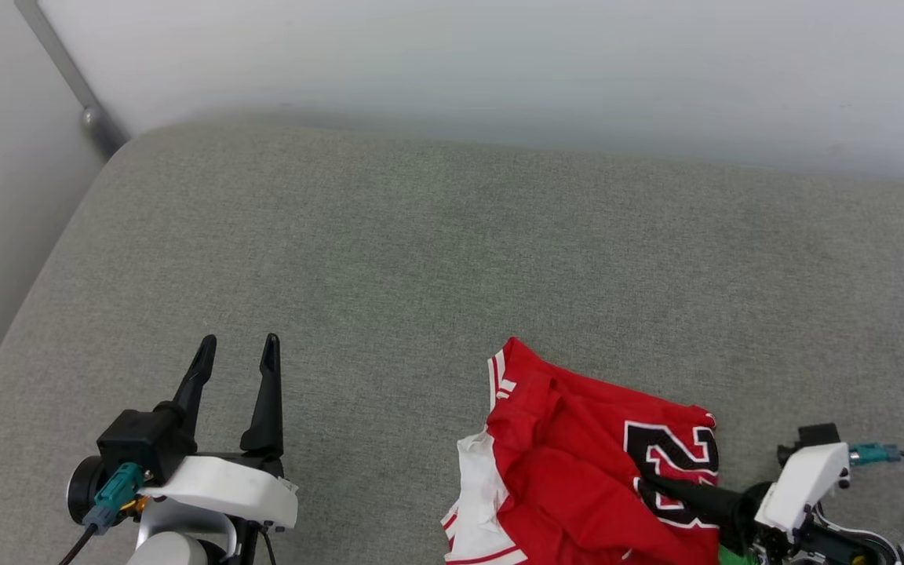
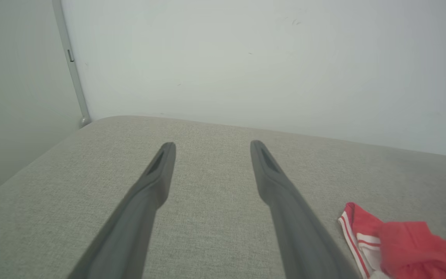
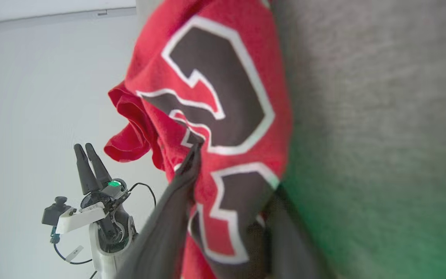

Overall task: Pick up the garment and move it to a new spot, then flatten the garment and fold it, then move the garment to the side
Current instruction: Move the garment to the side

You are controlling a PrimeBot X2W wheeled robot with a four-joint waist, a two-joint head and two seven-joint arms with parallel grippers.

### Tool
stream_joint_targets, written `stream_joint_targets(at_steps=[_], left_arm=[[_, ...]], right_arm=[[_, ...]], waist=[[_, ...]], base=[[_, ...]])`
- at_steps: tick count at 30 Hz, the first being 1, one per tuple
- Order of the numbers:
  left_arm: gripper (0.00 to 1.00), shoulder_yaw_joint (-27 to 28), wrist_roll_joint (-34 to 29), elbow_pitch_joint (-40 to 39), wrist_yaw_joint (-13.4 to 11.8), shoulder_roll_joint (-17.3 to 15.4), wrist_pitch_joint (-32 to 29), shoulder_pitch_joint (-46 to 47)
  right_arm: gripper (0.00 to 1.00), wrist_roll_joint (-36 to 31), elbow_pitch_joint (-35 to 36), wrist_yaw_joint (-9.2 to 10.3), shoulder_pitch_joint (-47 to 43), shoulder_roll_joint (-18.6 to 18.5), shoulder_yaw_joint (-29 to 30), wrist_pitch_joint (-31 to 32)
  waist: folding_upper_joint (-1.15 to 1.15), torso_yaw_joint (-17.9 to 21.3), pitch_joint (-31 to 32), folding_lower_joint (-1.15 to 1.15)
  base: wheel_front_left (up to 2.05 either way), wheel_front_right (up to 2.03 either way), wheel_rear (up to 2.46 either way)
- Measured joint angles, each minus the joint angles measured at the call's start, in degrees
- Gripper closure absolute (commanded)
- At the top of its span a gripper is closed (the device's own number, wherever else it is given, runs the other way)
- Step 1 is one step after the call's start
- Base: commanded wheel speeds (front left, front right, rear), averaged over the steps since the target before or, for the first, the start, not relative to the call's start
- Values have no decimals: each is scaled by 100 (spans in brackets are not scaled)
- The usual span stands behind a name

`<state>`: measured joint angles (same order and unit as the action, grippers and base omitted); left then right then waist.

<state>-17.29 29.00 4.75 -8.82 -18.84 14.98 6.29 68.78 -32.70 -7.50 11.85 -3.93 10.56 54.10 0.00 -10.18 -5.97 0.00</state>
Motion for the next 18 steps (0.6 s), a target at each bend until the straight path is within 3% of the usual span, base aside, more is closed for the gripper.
stream_joint_targets(at_steps=[8,14,18], left_arm=[[0,123,-54,45,4,2,0,-200],[0,120,-113,-111,-5,11,2,-240],[0,121,-135,-189,24,-22,8,-224]], right_arm=[[100,-969,1363,0,-75,-234,-928,-113],[100,-2214,2315,0,-3,-1024,-1779,-71],[100,-2905,2544,-1,307,-1504,-2103,44]], waist=[[0,289,254,0],[0,792,342,0],[0,1211,300,1]], base=[[0,0,0],[0,0,0],[0,0,0]])
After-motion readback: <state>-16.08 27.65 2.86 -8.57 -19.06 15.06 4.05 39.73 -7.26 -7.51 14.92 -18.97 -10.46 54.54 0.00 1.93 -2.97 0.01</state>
